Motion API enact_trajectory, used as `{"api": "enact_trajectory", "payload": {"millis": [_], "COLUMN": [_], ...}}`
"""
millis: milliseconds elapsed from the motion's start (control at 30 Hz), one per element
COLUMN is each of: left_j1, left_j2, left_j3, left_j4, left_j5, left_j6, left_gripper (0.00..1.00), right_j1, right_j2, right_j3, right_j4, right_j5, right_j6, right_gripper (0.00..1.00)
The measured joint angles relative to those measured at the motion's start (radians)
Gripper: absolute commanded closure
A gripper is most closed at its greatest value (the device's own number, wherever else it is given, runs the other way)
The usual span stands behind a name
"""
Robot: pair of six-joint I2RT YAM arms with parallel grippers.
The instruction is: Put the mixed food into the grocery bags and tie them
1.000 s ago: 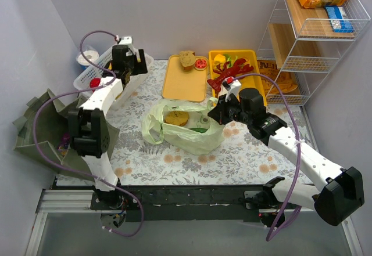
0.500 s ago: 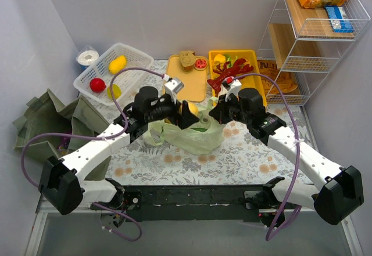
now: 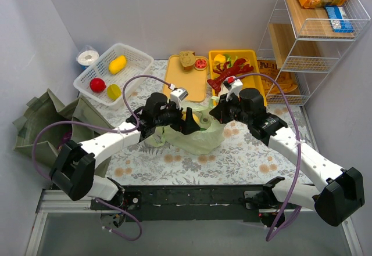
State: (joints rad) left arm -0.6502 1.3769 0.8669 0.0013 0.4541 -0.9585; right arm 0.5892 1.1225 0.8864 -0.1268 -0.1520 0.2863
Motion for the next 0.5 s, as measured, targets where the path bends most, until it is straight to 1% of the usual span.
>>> {"api": "enact_trajectory", "payload": {"millis": [100,267,333,367,400,500], "left_j1": [0.0,0.0,0.0,0.0,0.0,0.0], "left_j2": [0.046,0.142,0.15,0.15,0.148,0.14], "left_j3": [0.005,0.059,0.06,0.06,0.06,0.064], "left_j4": [0.037,0.061,0.06,0.06,0.061,0.051], "left_j5": [-0.018,-0.022,-0.023,-0.023,-0.023,-0.032], "left_j6": [-0.018,-0.046,-0.053,-0.053,-0.051,-0.04], "left_gripper": [0.5,0.21,0.14,0.04,0.02,0.02], "right_j1": [0.0,0.0,0.0,0.0,0.0,0.0], "right_j2": [0.0,0.0,0.0,0.0,0.0,0.0], "right_j3": [0.0,0.0,0.0,0.0,0.0,0.0], "right_j4": [-0.002,-0.005,-0.005,-0.005,-0.006,-0.006], "right_j5": [0.0,0.0,0.0,0.0,0.001,0.01], "right_j6": [0.001,0.002,0.002,0.002,0.002,0.003], "right_gripper": [0.99,0.99,0.99,0.99,0.99,0.99]}}
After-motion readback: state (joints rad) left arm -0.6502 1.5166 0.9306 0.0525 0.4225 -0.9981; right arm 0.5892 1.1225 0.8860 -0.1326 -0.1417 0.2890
